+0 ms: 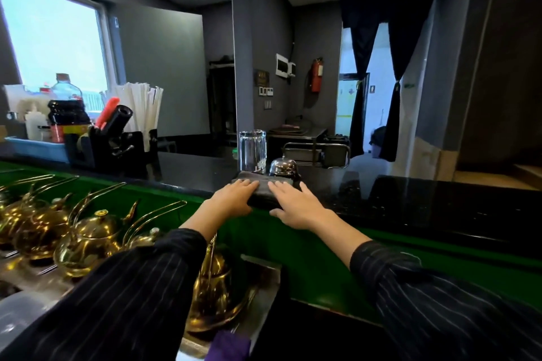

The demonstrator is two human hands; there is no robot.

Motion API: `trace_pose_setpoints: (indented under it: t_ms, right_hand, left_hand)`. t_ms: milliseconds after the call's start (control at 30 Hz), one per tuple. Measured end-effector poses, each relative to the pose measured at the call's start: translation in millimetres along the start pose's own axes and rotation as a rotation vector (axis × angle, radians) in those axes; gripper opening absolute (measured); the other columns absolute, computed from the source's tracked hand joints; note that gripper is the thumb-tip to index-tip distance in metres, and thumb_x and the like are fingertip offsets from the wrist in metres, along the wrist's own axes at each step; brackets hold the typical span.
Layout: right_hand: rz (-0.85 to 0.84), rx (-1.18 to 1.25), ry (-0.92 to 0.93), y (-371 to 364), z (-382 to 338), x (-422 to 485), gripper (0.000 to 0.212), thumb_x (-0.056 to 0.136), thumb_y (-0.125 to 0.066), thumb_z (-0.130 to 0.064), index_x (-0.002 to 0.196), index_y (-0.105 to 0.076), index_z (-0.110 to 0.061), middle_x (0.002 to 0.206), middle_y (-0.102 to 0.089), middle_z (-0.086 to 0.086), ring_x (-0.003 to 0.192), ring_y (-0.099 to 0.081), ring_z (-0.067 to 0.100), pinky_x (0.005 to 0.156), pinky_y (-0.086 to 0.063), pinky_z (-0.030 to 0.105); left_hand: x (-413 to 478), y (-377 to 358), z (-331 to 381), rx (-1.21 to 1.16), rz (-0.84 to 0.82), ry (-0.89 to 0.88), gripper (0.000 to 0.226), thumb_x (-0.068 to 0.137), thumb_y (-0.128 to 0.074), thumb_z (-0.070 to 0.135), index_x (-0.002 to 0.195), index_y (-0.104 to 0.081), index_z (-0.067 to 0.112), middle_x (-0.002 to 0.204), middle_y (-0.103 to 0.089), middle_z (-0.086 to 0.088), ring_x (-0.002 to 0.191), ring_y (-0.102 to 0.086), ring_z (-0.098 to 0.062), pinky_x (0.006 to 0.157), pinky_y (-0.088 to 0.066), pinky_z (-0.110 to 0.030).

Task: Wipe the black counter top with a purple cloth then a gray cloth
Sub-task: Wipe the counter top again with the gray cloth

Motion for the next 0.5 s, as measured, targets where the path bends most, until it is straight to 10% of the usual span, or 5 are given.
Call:
trace_pose_setpoints:
  t_ms: [300,500]
  right_hand:
    - [0.312,0.083,0.050,22,9,-17,0.023,0.095,-0.052,-0.013,0.115,-0.063,-0.015,0.116,-0.063,0.005,0.117,-0.053,0.026,0.108,-0.027,0.042]
    - [0.359,0.254,-0.033,60,27,-55,0.016,0.096,-0.047,-0.015,0.100,-0.062,-0.016,0.092,-0.061,0.014,0.090,-0.057,0.034,0.080,-0.049,0.045]
  left_hand:
    - [-17,4,-8,-0.039,0.140,-0.010,0.064,0.081,-0.069,0.027,0.139,-0.043,0.022,0.137,-0.052,-0.002,0.124,-0.049,-0.023,0.096,-0.048,-0.045]
    - [-44,19,26,-0.257,0.353,-0.032,0.030,0.082,-0.059,0.007,0.108,-0.067,0.019,0.095,-0.067,-0.005,0.089,-0.063,-0.027,0.072,-0.054,-0.040]
Point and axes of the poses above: each hand's wrist, its own x-axis towards the middle knuckle, its own y-axis out of the back of the hand, z = x × y, the point moved 3 cm from there along x, towards the middle knuckle
